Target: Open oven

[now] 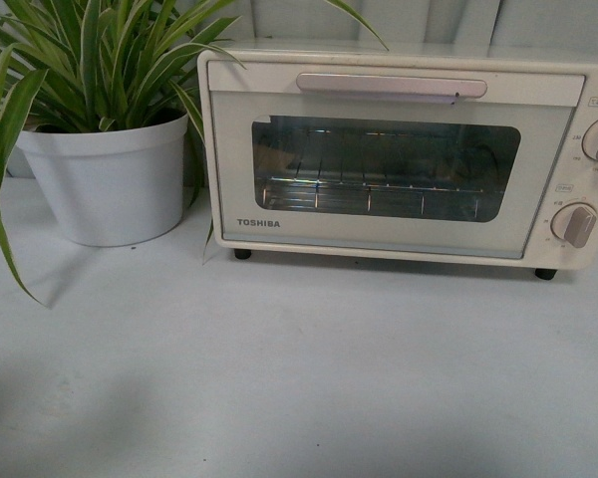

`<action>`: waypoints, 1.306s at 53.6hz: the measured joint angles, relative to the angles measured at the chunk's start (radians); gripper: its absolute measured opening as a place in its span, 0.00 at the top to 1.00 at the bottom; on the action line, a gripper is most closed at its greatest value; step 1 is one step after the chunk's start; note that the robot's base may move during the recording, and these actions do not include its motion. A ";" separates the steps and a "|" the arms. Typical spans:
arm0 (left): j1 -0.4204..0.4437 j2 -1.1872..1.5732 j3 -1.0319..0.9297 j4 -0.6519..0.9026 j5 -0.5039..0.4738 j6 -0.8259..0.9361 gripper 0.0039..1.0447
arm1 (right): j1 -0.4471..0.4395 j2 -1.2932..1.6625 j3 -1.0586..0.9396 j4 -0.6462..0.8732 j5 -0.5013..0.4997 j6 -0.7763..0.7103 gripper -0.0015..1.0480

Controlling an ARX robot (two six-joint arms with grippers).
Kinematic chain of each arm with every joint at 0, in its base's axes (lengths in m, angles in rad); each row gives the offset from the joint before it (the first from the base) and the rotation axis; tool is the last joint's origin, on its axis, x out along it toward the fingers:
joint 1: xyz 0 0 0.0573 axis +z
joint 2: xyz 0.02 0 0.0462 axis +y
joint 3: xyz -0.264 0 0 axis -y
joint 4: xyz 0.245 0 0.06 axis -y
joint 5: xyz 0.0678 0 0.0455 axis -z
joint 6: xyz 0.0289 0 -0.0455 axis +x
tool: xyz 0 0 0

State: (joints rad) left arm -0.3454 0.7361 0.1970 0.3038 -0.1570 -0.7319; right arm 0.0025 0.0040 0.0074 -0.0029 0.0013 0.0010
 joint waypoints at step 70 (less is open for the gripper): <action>-0.188 0.961 0.460 0.283 0.049 -0.380 0.06 | -0.043 0.202 0.066 -0.012 -0.165 0.098 0.09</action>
State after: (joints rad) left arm -0.5335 1.6966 0.6575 0.5869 -0.1081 -1.1122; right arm -0.0410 0.2062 0.0738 -0.0151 -0.1638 0.0994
